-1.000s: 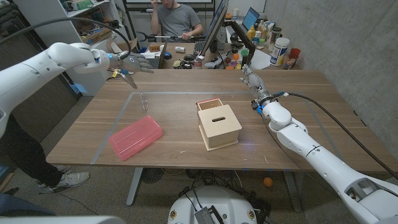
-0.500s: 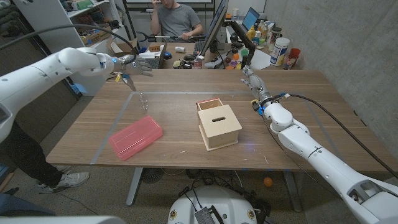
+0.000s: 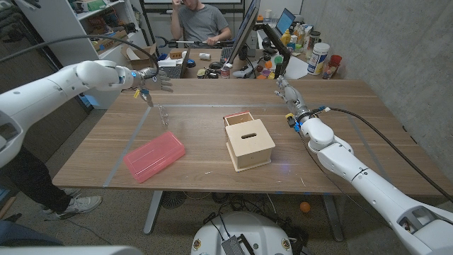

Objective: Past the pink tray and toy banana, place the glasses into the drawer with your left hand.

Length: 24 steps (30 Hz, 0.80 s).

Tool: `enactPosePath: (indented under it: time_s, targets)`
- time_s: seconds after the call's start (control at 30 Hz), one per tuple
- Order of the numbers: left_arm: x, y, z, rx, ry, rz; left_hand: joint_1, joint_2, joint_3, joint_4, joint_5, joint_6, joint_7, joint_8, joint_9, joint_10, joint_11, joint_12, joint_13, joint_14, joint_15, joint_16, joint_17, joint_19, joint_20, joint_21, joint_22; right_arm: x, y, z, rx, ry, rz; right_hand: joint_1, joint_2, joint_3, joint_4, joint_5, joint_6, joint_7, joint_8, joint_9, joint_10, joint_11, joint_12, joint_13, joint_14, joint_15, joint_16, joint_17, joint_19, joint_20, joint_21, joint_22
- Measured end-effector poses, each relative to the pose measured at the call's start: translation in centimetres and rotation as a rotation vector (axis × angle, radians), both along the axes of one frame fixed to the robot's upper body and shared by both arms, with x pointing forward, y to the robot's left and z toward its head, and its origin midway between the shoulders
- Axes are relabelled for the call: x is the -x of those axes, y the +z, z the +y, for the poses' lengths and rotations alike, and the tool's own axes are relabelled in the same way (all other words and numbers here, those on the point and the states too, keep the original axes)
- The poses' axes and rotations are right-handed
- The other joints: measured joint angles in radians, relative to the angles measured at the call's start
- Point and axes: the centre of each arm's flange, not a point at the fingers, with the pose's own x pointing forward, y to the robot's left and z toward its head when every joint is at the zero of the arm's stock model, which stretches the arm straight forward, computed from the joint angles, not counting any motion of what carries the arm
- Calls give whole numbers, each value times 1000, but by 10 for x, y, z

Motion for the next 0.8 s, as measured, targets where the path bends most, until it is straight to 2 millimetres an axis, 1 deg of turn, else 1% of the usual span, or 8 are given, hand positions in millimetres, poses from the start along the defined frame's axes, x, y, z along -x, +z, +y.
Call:
enactPosePath:
  time_s: [0.13, 0.2, 0.33, 0.47, 0.57, 0.7, 0.8]
  targets:
    - [-3, -4, 0, -16, 3, 0, 3, 3, -4, -4, 4, 2, 9, 0, 0, 0, 0, 0, 0, 0, 0, 0, 0, 0, 0, -4, 0, 0, 0, 1, 1, 0, 0, 0, 0, 0, 0, 0, 0, 0, 0, 0, 0, 0, 0, 0, 0, 0, 0, 0, 0, 0, 0, 0]
    - [-5, -7, 0, -18, 5, 7, 7, 7, -4, -4, 4, 2, 9, 0, 0, 0, 0, 0, 0, 0, 0, 0, 0, 0, 0, -4, 0, 0, 0, 1, 2, 0, 0, 0, 0, 0, 0, 0, 0, 0, 0, 0, 0, 0, 0, 0, 0, 0, 0, 0, 0, 0, 0, 0]
    - [-8, -12, 1, -34, 11, 16, 11, 3, -4, -4, 4, 2, 9, 4, 0, 0, 0, 4, 0, 0, 0, 0, 0, 0, 0, -4, 0, 0, -1, 2, 1, 3, 1, 0, 0, 0, 0, 0, 0, 0, 0, 0, 0, 0, 0, 0, 0, 0, 0, 0, 0, 0, 0, 0]
    - [-10, -15, 2, -37, 16, 24, 17, 9, -4, -4, 4, 2, 9, 4, 0, 0, 0, 4, 0, 0, 0, 0, 0, 0, 0, -4, 0, 0, -1, 2, 0, 1, 1, 0, 0, 0, 0, 0, 0, 0, 0, 0, 0, 0, 0, 0, 0, 0, 0, 0, 0, 0, 0, 0]
    - [-11, -18, 2, -47, 15, 24, 19, 5, -4, -4, 4, 2, 9, 4, 0, 0, 0, 4, 0, 0, 0, 0, 0, 0, 0, -5, 0, 0, -1, 3, -2, 2, 1, 0, 0, 0, 0, 0, 0, 0, 0, 0, 0, 0, 0, 0, 0, 0, 0, 0, 0, 0, 0, 0]
    - [-13, -22, 2, -52, 15, 33, 24, 8, -8, -8, 11, 2, 9, 4, 0, 0, 0, 4, 0, 0, 0, 0, 0, 0, 0, -8, 0, 0, -1, 3, -3, 0, 0, 0, 0, 0, 0, 0, 0, 0, 0, 0, 2, -2, 0, 0, 0, 0, 0, 0, 0, 0, 0, 0]
    - [-15, -23, 2, -69, 21, 20, 24, 9, -8, -8, 11, 2, 9, 4, 0, 0, 0, 4, 0, 0, 0, 0, 0, 0, 0, -8, 0, -1, -5, 3, -3, 0, 8, 0, 0, 0, 0, 0, 0, 0, 0, 0, 2, -2, 0, 0, 0, 0, 0, 0, 0, 0, 0, 0]
